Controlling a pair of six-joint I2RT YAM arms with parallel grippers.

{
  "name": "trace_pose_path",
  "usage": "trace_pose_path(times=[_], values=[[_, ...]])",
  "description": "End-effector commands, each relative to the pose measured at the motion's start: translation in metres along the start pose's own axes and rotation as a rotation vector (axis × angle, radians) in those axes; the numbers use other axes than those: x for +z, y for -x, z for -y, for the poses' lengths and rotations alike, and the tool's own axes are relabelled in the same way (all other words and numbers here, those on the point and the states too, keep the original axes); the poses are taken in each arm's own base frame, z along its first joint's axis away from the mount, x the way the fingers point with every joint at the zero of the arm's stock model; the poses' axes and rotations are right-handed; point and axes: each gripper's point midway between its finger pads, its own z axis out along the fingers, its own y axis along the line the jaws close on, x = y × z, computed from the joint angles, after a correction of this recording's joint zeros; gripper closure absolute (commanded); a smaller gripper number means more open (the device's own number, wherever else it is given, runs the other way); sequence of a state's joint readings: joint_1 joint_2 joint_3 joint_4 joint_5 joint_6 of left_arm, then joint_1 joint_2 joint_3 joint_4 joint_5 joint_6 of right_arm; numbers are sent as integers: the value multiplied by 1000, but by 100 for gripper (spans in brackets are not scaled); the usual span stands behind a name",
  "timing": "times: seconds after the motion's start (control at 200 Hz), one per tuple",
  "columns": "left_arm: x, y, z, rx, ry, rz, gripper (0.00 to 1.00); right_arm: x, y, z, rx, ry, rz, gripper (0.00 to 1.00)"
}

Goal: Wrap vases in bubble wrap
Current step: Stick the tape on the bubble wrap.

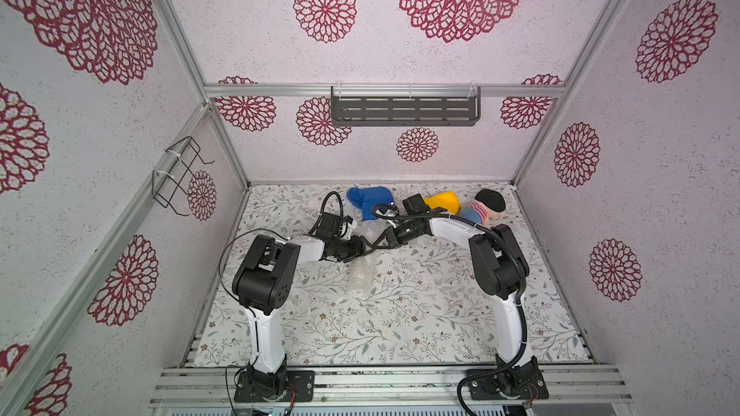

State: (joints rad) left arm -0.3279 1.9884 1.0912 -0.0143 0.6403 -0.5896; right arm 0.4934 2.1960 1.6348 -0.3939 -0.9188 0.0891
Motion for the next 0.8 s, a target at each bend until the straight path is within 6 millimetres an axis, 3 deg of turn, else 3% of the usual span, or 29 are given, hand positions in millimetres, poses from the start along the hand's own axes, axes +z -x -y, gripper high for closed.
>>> trace_pose_path(times=[0.0, 0.245, 0.475, 0.796], values=[[5, -1, 3, 24, -6, -13, 100, -7, 5, -1, -24, -27, -14, 100], [6, -2, 3, 28, 0, -18, 100, -16, 0, 7, -7, -88, -37, 100], [7, -2, 2, 28, 4, -21, 100, -29, -4, -2, -27, -119, -29, 100], [7, -3, 2, 28, 3, -25, 100, -23, 4, 4, -24, -98, -17, 100]])
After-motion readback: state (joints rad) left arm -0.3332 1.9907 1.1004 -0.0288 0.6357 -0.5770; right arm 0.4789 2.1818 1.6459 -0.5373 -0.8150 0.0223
